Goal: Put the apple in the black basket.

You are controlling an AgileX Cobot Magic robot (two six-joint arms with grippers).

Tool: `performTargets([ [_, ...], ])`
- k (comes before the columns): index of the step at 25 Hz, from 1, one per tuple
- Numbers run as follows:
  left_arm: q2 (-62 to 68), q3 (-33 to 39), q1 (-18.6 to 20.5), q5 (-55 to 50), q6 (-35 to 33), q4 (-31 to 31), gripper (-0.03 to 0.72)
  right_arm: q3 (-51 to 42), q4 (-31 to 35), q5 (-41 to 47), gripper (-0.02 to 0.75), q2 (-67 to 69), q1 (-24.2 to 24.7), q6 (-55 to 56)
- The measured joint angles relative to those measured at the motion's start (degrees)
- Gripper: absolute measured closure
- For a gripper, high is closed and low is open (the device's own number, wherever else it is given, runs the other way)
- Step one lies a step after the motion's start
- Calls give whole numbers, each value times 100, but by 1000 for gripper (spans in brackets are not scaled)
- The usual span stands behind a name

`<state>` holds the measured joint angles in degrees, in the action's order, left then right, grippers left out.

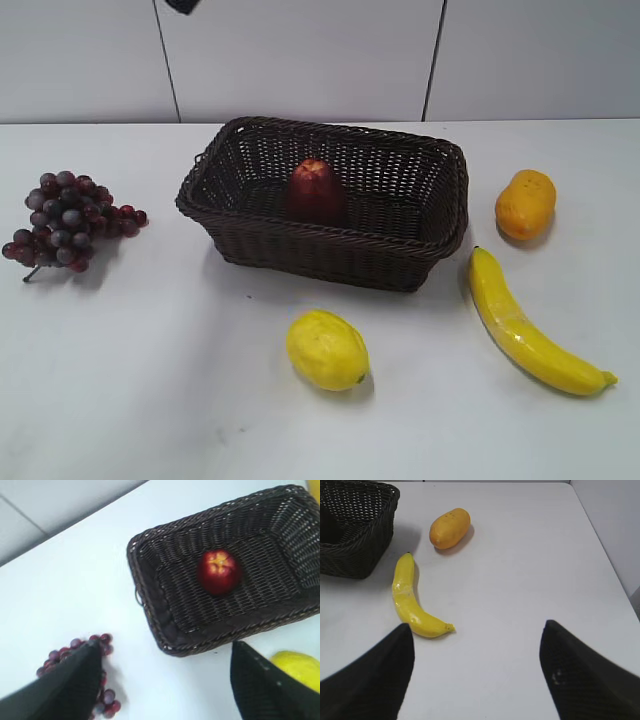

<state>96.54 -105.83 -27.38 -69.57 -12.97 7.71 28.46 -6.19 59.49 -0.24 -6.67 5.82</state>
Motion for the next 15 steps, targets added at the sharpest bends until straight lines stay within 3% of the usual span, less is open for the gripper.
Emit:
performTargets([
  [4, -707, 787, 402, -4, 140, -38, 97, 0, 0, 0, 150, 0, 0, 0],
  [7, -1361, 1764, 795, -11, 167, -43, 100, 0, 0, 0, 150, 0, 0, 0],
  [15, -3461, 4604, 2326, 136, 185, -57, 104, 0, 0, 0, 150, 0, 0, 0],
])
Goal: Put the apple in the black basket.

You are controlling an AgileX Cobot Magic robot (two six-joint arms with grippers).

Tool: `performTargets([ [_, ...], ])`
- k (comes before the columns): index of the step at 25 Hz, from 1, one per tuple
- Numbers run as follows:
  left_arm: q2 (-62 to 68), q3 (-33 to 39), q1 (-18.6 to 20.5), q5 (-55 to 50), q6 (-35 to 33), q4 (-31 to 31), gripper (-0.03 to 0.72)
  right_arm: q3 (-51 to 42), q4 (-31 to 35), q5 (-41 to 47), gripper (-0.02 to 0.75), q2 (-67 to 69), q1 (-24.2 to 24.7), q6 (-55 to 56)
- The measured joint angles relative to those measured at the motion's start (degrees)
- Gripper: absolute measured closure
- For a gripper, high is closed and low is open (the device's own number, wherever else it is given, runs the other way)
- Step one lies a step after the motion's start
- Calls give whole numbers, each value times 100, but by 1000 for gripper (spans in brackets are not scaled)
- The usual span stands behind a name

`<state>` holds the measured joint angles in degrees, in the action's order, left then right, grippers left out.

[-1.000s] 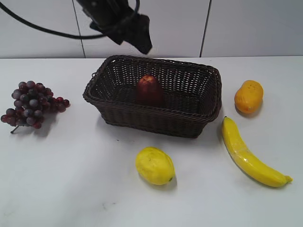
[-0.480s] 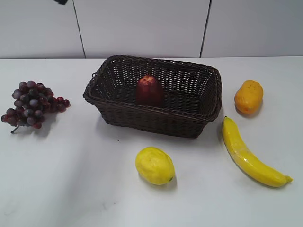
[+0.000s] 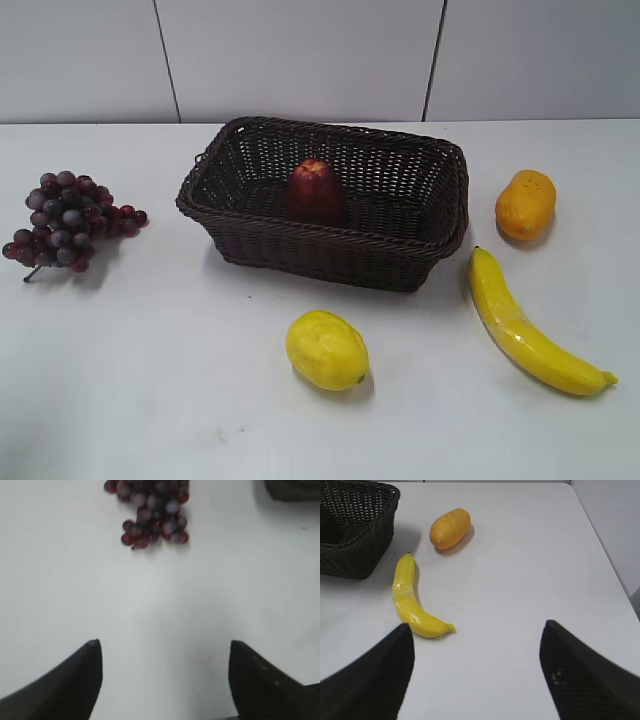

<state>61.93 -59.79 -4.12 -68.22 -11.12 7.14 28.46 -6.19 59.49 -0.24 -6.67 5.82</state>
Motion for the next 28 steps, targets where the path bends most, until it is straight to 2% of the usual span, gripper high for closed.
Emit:
performTargets([
  [2, -606, 599, 201, 201, 0, 125, 106, 0, 0, 0, 150, 0, 0, 0],
  [6, -1939, 1505, 311, 603, 205, 237, 106, 0, 0, 0, 150, 0, 0, 0],
  [10, -3380, 2039, 318, 852, 283, 252, 106, 0, 0, 0, 150, 0, 0, 0],
  [16, -4977, 2439, 318, 769, 297, 204, 109, 0, 0, 0, 150, 0, 0, 0],
  [20, -5491, 2747, 318, 590, 297, 193, 110, 0, 0, 0, 150, 0, 0, 0],
  [28, -5532, 3206, 318, 599, 297, 154, 111, 0, 0, 0, 150, 0, 0, 0],
])
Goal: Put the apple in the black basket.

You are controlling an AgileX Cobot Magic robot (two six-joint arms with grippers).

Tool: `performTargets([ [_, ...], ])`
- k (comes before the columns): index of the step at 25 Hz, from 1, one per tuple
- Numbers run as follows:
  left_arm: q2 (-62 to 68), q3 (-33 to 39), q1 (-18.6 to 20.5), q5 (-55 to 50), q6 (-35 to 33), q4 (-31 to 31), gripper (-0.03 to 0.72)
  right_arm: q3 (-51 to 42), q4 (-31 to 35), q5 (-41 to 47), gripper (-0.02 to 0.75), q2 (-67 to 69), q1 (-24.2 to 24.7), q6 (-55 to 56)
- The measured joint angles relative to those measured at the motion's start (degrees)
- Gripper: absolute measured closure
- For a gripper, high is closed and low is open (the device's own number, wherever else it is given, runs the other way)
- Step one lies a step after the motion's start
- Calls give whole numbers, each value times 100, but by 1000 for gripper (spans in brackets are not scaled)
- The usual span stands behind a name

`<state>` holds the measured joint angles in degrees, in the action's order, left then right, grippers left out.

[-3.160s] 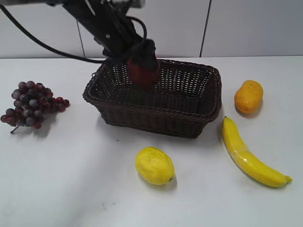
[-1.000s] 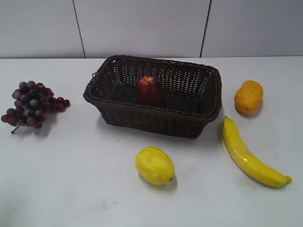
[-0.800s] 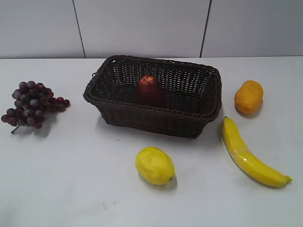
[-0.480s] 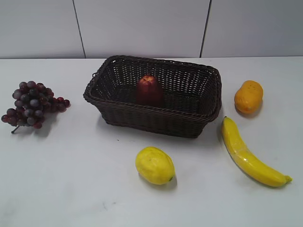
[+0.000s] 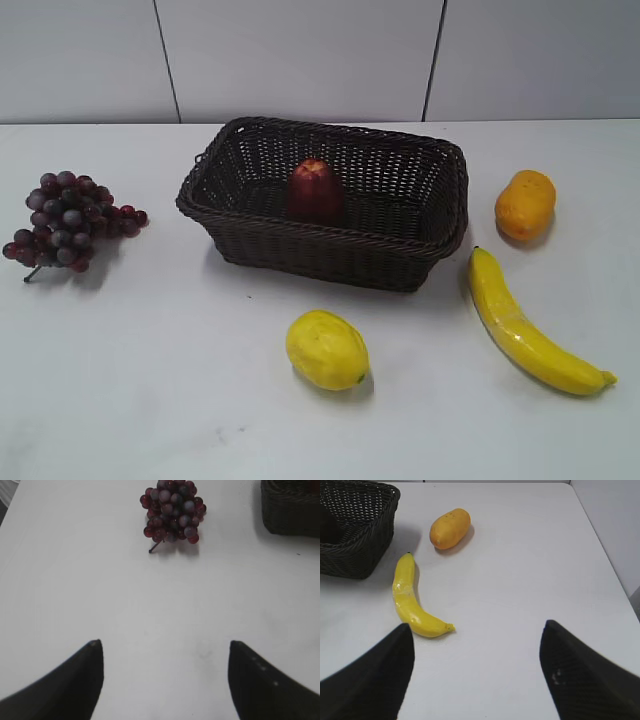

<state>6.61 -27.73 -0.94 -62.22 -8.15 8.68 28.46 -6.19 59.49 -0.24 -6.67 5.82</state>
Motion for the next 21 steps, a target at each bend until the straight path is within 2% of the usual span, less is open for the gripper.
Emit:
performTargets([
  [21, -686, 10, 0, -4, 0, 15, 130, 0, 0, 0, 150, 0, 0, 0],
])
